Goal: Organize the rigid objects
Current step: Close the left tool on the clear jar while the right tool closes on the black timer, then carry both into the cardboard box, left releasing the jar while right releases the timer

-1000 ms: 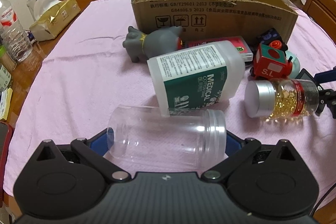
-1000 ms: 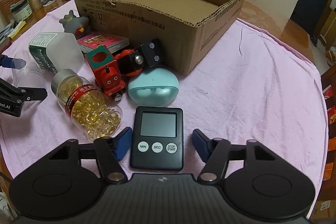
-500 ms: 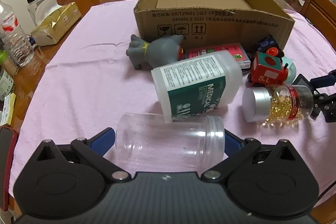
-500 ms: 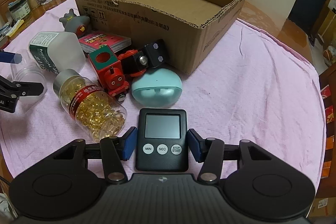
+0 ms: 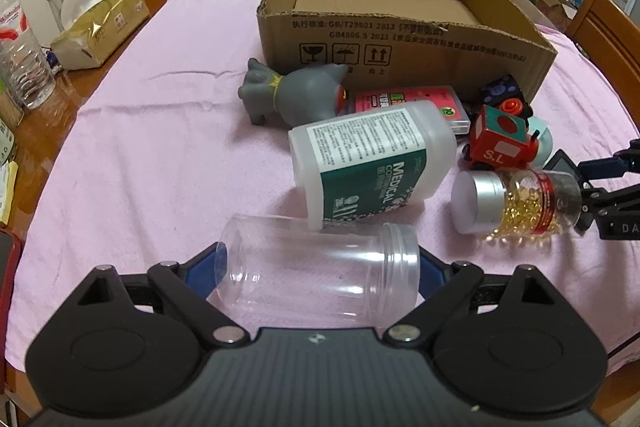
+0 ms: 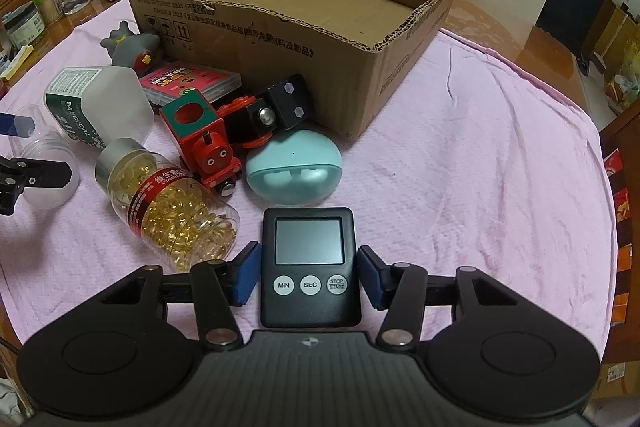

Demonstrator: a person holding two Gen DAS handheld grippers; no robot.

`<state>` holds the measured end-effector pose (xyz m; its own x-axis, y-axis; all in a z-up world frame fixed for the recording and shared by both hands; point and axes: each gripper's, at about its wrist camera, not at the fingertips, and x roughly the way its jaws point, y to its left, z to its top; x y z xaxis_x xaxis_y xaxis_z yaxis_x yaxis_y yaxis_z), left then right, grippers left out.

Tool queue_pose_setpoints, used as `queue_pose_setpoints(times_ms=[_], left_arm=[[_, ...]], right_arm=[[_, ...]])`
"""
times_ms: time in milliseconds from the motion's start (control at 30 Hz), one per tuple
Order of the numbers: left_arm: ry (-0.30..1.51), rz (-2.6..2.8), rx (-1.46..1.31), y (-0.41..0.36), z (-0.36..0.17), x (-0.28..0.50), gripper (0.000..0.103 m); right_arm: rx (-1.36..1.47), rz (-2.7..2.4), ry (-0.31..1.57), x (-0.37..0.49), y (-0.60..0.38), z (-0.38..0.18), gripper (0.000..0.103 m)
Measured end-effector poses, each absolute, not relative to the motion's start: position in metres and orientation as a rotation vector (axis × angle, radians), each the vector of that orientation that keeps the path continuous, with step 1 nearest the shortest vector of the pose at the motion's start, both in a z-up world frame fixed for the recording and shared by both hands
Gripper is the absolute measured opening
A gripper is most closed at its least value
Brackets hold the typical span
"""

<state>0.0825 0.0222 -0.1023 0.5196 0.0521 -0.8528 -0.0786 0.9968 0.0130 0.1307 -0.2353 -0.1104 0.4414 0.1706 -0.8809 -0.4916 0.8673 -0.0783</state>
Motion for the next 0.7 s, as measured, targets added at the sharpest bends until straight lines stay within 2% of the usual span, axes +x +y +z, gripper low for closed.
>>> queue_pose_setpoints(times_ms=[700], left_arm=[[1.039,-0.005,0.072,0.026,-0.069,0.087,0.093]], right_arm=[[-0.337,0.411,1.034,0.130,-0.243,-0.088,0.057]])
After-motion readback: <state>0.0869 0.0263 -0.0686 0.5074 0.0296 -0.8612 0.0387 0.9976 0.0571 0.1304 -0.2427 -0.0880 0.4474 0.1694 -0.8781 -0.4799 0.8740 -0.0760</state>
